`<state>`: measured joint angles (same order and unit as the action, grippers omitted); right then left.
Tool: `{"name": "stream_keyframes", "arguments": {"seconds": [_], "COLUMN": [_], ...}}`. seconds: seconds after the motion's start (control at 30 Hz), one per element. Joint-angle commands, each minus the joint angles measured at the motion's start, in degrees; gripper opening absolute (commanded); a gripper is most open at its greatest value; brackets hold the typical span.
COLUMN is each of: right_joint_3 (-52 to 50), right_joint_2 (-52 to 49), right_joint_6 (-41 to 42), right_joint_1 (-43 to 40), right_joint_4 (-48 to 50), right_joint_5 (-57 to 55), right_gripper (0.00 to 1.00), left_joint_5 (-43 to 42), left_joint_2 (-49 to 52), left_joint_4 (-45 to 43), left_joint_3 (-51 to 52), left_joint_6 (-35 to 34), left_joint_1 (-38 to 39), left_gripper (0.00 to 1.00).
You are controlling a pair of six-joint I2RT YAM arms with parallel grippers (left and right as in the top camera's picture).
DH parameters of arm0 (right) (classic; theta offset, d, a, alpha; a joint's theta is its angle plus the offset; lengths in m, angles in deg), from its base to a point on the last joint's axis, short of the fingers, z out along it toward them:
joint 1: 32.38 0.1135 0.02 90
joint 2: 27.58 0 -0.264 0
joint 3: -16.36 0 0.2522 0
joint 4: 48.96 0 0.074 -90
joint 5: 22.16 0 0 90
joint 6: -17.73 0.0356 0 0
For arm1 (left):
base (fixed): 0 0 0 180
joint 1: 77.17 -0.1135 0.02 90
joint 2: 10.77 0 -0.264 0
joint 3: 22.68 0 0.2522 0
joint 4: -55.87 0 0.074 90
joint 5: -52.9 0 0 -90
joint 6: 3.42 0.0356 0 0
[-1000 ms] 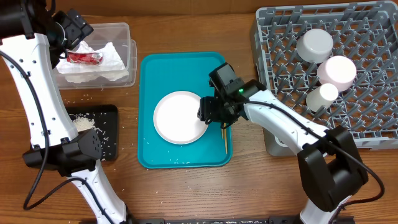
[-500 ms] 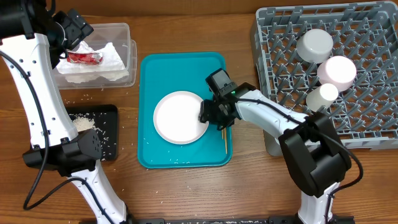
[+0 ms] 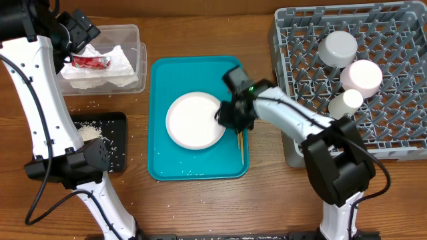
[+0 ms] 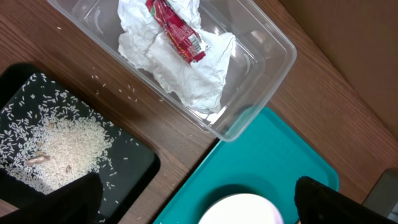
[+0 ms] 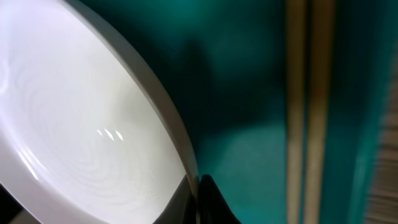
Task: Sort waste into correct bins and load items into the dishwasher
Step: 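Carry the white plate right and stand it in the dish rack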
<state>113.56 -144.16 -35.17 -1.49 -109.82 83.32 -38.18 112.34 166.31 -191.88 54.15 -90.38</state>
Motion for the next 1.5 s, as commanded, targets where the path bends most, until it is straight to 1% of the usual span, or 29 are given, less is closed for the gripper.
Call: {"name": "stream_keyframes", "arguments": {"seconds": [0.0,0.03,0.17,0.2,0.23,0.33,0.37,0.47,0.53,0.6,0.67,0.73,0.87,0.93,1.1,1.2,1.37,1.4,1.47], "right_joint_3": [10.4,16.2,30.2,36.1,38.8,42.8,43.2,42.8,41.7,40.2,37.3,35.0,28.5,26.3,21.6,19.2,18.6,18.7,19.3], "right_joint_2": [1.2,1.7,2.2,2.2,2.2,2.2,2.2,1.7,1.3,1.3,1.0,0.7,0.5,0.5,0.3,-0.3,-1.4,-1.2,-0.5], "right_joint_6": [-1.4,-3.0,-6.3,-7.6,-7.9,-10.3,-11.0,-11.9,-11.9,-11.8,-11.9,-12.3,-18.2,-19.6,-19.6,-19.6,-22.4,-22.4,-22.4], "right_joint_1": [-5.4,-8.6,-16.9,-20.7,-22.4,-25.8,-26.6,-27.6,-27.6,-27.6,-27.6,-27.5,-26.6,-26.0,-23.7,-22.8,-21.9,-21.6,-21.0], "right_joint_4": [-4.2,-7.6,-14.7,-17.3,-18.8,-21.4,-21.9,-22.3,-21.5,-20.2,-17.2,-14.5,-5.7,-2.7,1.0,3.4,4.6,4.6,4.4], "right_joint_5": [-3.1,-3.8,-8.9,-15.4,-20.0,-34.0,-40.2,-56.9,-63.2,-63.6,-61.7,-62.2,-62.4,-62.6,-62.7,-65.9,-68.0,-68.5,-68.5], "right_gripper": [0.04,0.04,0.04,0.04,0.04,0.04,0.04,0.04,0.04,0.04,0.04,0.04,0.04,0.04,0.04,0.04,0.04,0.06,0.15], "left_joint_5": [-0.2,-0.2,-0.2,-0.2,-0.2,-0.2,-0.2,-0.2,-0.2,-0.2,-0.2,-0.2,-0.2,-0.2,-0.2,-0.2,-0.2,-0.2,-0.2], "left_joint_2": [-0.6,-0.6,-0.6,-0.6,-0.6,-0.6,-0.6,-0.6,-0.6,-0.6,-0.6,-0.6,-0.6,-0.6,-0.6,-0.6,-0.6,-0.6,-0.6], "left_joint_4": [0.1,0.1,0.1,0.1,0.1,0.1,0.1,0.1,0.1,0.1,0.1,0.1,0.1,0.1,0.1,0.1,0.1,0.1,0.1], "left_joint_3": [0.2,0.2,0.2,0.2,0.2,0.2,0.2,0.2,0.2,0.2,0.2,0.2,0.2,0.2,0.2,0.2,0.2,0.2,0.2], "left_joint_6": [0.7,0.7,0.7,0.7,0.7,0.7,0.7,0.7,0.7,0.7,0.7,0.7,0.7,0.7,0.7,0.7,0.7,0.7,0.7], "left_joint_1": [0.1,0.1,0.1,0.1,0.1,0.1,0.1,0.1,0.1,0.1,0.1,0.1,0.1,0.1,0.1,0.1,0.1,0.1,0.1], "left_gripper": [1.00,1.00,1.00,1.00,1.00,1.00,1.00,1.00,1.00,1.00,1.00,1.00,1.00,1.00,1.00,1.00,1.00,1.00,1.00]}}
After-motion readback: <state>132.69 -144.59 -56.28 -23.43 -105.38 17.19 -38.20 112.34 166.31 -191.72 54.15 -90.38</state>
